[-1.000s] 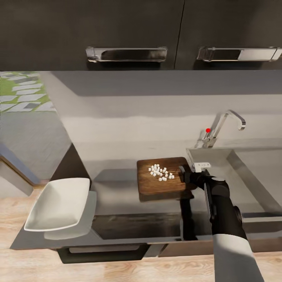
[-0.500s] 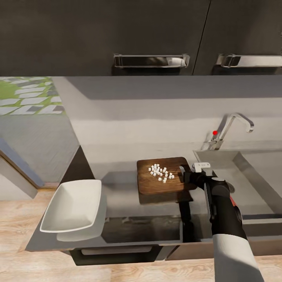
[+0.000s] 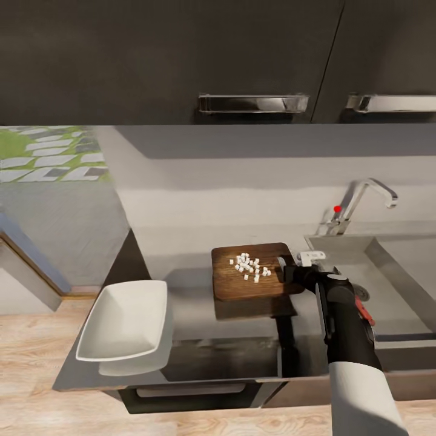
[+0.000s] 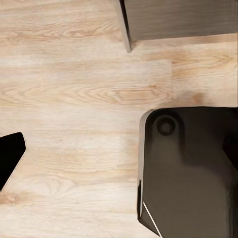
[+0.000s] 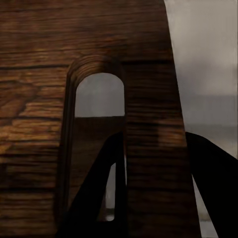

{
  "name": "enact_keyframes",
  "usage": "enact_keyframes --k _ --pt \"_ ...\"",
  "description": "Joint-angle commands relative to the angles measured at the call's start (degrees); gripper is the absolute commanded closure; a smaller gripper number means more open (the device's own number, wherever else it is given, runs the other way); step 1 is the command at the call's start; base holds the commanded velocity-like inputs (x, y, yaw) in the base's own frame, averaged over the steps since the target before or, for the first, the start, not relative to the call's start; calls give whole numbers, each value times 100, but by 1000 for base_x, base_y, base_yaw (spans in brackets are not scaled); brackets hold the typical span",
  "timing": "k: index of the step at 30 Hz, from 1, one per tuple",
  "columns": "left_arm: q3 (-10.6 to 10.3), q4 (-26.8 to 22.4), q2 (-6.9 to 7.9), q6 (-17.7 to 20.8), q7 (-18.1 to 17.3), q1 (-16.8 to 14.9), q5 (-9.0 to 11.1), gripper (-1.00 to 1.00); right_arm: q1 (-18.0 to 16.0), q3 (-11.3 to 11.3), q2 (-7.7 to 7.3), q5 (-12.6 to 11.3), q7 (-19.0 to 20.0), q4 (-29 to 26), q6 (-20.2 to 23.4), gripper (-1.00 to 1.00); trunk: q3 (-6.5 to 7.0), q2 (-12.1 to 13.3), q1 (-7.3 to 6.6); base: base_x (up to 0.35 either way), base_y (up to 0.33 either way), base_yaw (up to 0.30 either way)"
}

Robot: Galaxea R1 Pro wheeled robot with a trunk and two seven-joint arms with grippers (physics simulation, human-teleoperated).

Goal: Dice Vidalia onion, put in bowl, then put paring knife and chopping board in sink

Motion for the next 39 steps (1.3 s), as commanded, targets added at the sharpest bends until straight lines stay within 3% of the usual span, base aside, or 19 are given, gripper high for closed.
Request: enact_keyframes --k 1,9,22,39 --pt "-49 -10 8 -8 17 0 58 -100 -6 -16 8 48 62 -9 21 100 -1 -11 4 0 288 0" --pt "-49 -10 8 -8 17 0 58 -100 -6 -16 8 48 62 -9 20 100 65 -11 4 0 285 0" --pt "-49 -10 8 -7 17 0 58 -100 -6 -16 8 48 62 -9 22 100 172 -11 4 0 52 0" --pt "-49 -10 8 -8 17 0 58 -100 -6 -16 8 48 62 -9 23 100 312 -11 4 0 246 0"
